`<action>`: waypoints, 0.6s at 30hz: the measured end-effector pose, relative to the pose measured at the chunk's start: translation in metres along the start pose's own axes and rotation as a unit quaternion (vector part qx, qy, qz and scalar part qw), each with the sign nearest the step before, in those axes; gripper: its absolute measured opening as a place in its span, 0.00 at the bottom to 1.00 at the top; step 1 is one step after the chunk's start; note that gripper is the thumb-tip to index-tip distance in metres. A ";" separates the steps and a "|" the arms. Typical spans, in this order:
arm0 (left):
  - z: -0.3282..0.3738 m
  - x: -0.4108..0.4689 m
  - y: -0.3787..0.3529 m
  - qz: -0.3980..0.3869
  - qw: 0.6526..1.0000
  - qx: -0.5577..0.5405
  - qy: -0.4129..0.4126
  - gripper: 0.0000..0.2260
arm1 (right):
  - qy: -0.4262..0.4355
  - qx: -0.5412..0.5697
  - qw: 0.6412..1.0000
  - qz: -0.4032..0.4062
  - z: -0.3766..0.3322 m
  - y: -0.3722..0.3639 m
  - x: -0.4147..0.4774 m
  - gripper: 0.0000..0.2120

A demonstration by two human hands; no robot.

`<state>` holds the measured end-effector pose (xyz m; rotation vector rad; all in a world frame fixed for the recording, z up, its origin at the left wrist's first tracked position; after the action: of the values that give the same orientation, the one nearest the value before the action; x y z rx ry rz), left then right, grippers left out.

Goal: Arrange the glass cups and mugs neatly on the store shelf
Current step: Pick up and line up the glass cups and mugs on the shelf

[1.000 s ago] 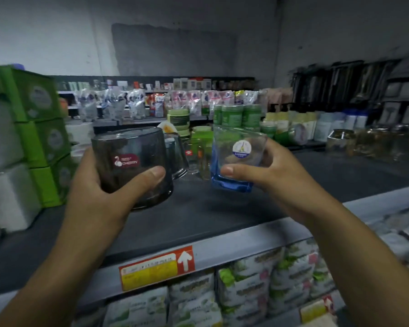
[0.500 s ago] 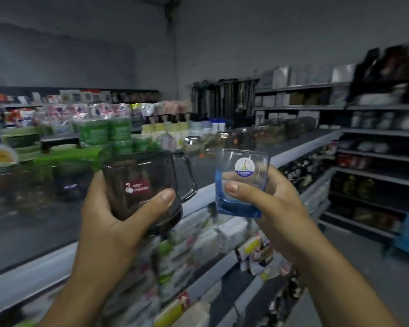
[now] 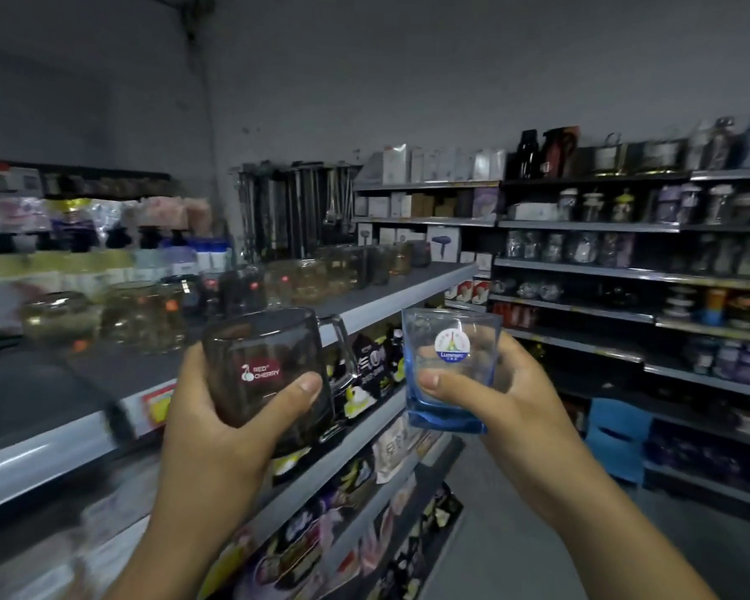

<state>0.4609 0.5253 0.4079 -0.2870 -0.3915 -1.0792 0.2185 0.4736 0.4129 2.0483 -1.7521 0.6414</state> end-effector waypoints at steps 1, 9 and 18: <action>-0.001 0.002 -0.005 0.004 1.000 -0.001 0.005 0.29 | 0.001 -0.017 1.000 0.002 0.002 0.005 0.003 0.30; -0.082 0.110 -0.186 -0.039 0.998 -0.038 0.022 0.28 | -0.003 -0.070 0.996 0.046 0.089 0.129 0.115 0.27; -0.134 0.263 -0.350 -0.050 0.998 -0.011 0.038 0.28 | -0.016 -0.096 0.992 0.082 0.181 0.239 0.274 0.25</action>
<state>0.2794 0.1054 0.4175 -0.2472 -0.3300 -1.1893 0.0346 0.1112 0.4128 1.8098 -1.9354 0.4681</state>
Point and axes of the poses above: each hand's wrist, its own x-axis towards the middle knuckle, its own y-axis out of the back of the hand, z = x × y, the point moved 4 cm from there along x, towards the middle knuckle, and after that the axes turned 10 degrees about y, right-handed, at the moved point
